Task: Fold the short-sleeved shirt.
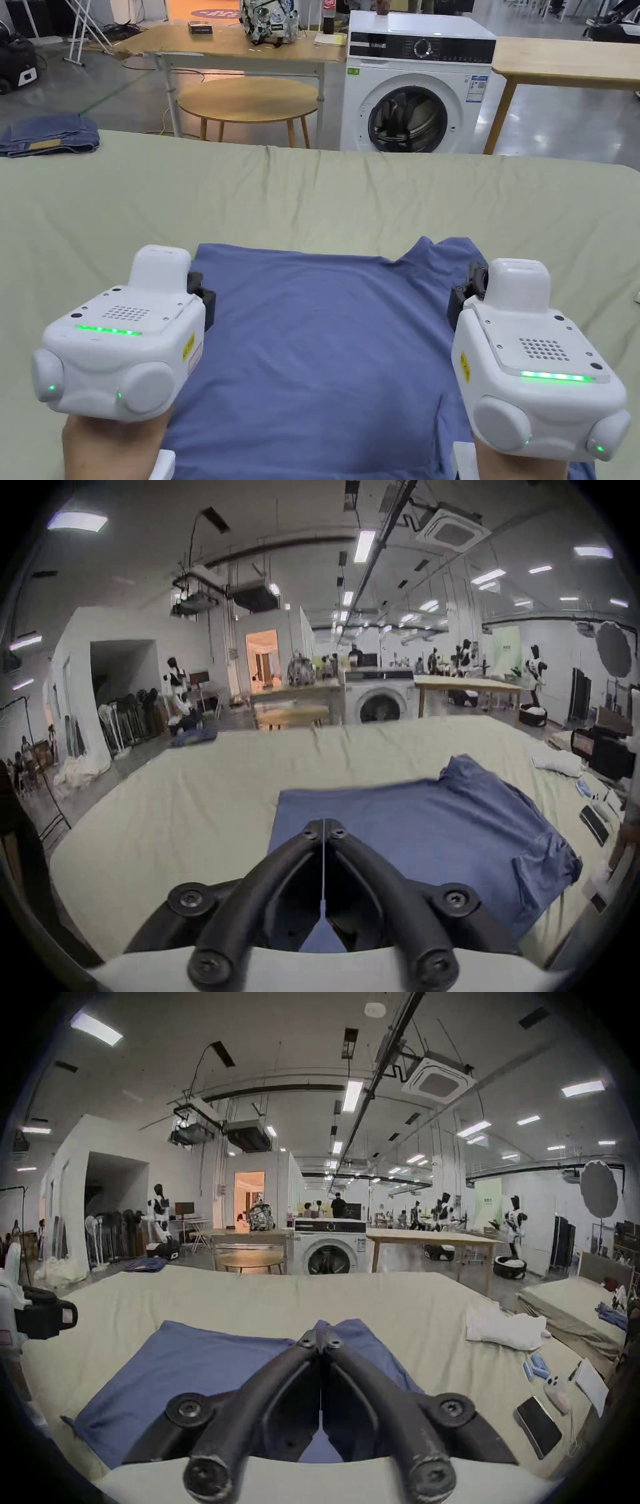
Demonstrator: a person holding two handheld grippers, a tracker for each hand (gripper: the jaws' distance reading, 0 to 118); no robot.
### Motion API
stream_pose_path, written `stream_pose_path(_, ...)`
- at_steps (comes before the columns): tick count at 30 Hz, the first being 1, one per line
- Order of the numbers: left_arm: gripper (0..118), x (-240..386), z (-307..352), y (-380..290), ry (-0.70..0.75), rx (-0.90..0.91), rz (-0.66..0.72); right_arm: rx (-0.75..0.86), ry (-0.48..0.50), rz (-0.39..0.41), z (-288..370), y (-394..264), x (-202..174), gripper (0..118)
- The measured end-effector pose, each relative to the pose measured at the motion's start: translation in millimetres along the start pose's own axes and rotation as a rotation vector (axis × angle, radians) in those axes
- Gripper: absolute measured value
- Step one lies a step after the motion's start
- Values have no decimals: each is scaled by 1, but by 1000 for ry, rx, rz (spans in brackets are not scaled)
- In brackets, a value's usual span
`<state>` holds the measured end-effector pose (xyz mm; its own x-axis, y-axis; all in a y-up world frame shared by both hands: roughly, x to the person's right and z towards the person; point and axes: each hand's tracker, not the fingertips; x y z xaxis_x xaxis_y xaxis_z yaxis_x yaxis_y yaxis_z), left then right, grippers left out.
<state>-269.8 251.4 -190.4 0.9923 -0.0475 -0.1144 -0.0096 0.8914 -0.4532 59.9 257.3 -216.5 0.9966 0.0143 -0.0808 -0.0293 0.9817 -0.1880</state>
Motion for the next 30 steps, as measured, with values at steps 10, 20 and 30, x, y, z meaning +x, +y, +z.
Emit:
stream_pose_path(10, 0, -91, -17, -49, -62, -403, 117, -89, 14, 33, -14, -22, 6, 0)
stream_pose_path(20, 61, -110, -29, -100, 17, -664, 218, -166, 14, 48, -16, -39, 7, 0)
stream_pose_path(30, 39, -81, -27, -123, 52, -677, 76, -217, 2, 56, -10, -54, 16, 0)
